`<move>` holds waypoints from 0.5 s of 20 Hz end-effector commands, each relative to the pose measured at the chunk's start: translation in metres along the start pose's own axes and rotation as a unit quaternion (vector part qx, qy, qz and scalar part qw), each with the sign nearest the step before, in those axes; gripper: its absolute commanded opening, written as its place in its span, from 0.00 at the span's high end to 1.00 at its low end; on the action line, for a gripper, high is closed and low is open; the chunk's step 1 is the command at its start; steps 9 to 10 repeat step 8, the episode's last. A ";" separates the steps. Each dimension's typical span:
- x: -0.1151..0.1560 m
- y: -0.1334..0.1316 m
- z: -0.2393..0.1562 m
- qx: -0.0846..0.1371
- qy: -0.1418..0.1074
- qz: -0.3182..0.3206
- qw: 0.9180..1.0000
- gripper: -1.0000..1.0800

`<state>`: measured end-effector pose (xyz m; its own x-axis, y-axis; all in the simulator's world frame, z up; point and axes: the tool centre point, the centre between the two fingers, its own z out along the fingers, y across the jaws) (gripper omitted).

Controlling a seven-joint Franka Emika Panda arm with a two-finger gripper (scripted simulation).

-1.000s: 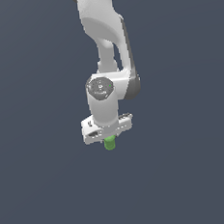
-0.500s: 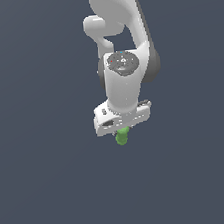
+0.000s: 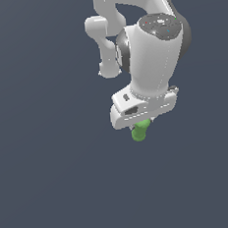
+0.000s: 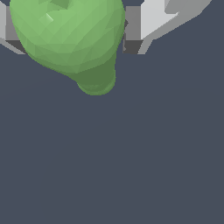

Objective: Pick up the object and move it to a goal position.

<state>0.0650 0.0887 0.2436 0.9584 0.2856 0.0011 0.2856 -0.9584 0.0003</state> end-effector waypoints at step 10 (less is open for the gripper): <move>0.007 -0.009 -0.013 0.000 -0.001 0.001 1.000 1.00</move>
